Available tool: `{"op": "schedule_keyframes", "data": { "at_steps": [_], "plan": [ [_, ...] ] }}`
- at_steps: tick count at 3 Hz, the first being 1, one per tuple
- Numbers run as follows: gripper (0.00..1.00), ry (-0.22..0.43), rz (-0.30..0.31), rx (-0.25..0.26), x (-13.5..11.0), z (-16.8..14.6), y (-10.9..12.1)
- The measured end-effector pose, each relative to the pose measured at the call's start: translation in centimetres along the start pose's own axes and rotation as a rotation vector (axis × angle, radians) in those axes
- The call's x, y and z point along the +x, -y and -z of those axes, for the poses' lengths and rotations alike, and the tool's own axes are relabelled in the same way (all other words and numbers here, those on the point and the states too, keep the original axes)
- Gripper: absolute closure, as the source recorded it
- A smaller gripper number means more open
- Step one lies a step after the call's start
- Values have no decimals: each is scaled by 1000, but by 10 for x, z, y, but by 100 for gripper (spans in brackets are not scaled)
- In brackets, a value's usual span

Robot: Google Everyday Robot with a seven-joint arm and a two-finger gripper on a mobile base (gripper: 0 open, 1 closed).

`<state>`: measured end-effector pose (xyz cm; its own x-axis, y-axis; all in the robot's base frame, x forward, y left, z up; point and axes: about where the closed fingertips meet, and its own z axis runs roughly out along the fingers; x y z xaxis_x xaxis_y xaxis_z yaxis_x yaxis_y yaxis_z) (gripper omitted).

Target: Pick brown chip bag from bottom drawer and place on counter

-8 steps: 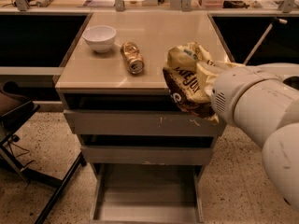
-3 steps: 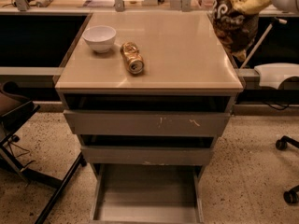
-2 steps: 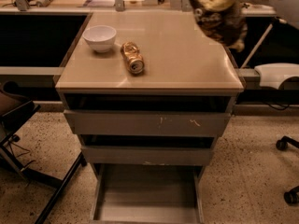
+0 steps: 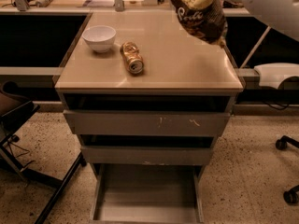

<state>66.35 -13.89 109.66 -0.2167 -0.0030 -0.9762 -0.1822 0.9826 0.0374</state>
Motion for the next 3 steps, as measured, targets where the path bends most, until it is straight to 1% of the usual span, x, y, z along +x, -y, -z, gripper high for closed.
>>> {"op": "schedule_keyframes", "data": {
  "at_steps": [1, 2, 3],
  "plan": [
    [100, 1, -6, 17, 0, -1, 6],
    [100, -41, -31, 76, 24, -33, 28],
    [100, -73, -65, 152, 53, -74, 52]
  ]
}}
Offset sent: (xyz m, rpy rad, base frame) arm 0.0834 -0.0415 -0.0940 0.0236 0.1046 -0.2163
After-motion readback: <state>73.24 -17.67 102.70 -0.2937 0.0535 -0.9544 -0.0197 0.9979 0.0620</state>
